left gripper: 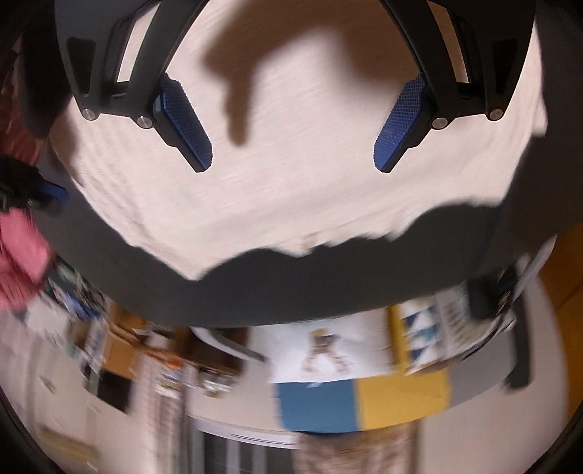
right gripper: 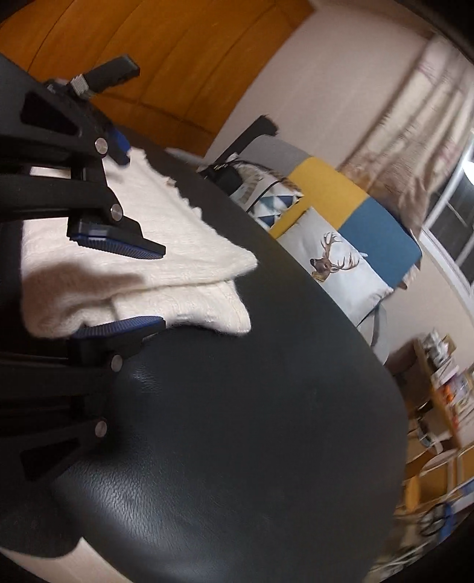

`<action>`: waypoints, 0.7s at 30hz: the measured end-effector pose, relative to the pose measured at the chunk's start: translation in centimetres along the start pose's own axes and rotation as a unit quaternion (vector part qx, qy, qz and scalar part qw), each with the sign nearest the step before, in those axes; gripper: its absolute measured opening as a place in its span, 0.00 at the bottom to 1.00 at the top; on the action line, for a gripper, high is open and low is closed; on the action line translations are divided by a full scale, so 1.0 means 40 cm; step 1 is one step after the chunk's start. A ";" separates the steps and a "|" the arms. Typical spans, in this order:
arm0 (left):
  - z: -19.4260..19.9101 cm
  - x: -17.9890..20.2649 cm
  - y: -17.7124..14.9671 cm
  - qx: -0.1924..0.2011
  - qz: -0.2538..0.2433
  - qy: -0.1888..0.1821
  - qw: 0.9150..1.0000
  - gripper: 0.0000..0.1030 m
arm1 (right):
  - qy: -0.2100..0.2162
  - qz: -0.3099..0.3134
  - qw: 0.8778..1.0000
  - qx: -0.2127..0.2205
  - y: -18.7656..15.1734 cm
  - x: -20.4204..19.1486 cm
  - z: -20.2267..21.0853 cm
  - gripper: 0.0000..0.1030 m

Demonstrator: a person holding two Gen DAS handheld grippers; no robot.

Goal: Fold clothes
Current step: 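Roll the right gripper and pinch the sweater side edge, lifting it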

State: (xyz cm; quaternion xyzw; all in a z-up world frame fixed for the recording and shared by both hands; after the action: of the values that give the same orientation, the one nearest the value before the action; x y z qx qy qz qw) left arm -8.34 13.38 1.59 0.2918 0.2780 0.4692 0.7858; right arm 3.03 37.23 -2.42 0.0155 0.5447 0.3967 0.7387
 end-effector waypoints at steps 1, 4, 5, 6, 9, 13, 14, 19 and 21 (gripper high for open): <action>-0.005 0.043 0.017 0.004 -0.023 -0.002 1.000 0.90 | 0.003 -0.014 1.000 -0.001 0.007 0.013 -0.009 0.31; -0.032 0.151 0.065 0.015 -0.082 -0.001 0.997 0.90 | 0.011 -0.046 0.999 -0.004 0.022 0.046 -0.045 0.32; -0.042 0.181 0.077 0.017 -0.099 0.004 0.995 0.90 | 0.015 -0.053 0.998 -0.008 0.019 0.052 -0.056 0.32; -0.052 0.204 0.083 0.017 -0.112 0.013 0.993 0.90 | 0.019 -0.059 0.998 -0.014 0.017 0.059 -0.065 0.32; -0.091 0.258 0.094 0.007 -0.138 0.023 0.990 0.90 | 0.019 -0.068 0.997 -0.031 0.017 0.076 -0.099 0.32; -0.132 0.298 0.065 -0.004 -0.156 0.012 0.988 0.90 | 0.049 -0.090 0.995 -0.015 0.033 0.092 -0.110 0.32; -0.137 0.301 0.059 -0.004 -0.154 0.008 0.988 0.90 | 0.052 -0.097 0.994 -0.014 0.043 0.099 -0.118 0.32; -0.161 0.275 0.059 -0.029 -0.112 -0.036 0.993 0.91 | 0.071 -0.108 0.991 -0.045 0.103 0.114 -0.197 0.31; -0.161 0.279 0.055 -0.026 -0.113 -0.032 0.993 0.91 | 0.062 -0.099 0.991 -0.059 0.123 0.112 -0.225 0.23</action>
State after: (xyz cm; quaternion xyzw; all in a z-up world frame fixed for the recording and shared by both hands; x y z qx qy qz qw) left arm -9.66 25.55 -2.97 0.2531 0.2717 0.3744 0.8497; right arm -6.72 39.60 -7.39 -0.1069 0.5638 0.3533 0.7388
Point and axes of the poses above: each gripper's, at about its wrist camera, not at the fingertips, and z roughly against the way its jaws point, x to its right, y to its top, the point moved 4 cm from there along -z, roughly the way its jaws point, and after that the axes turned 10 degrees about y, right-handed, at the moved point
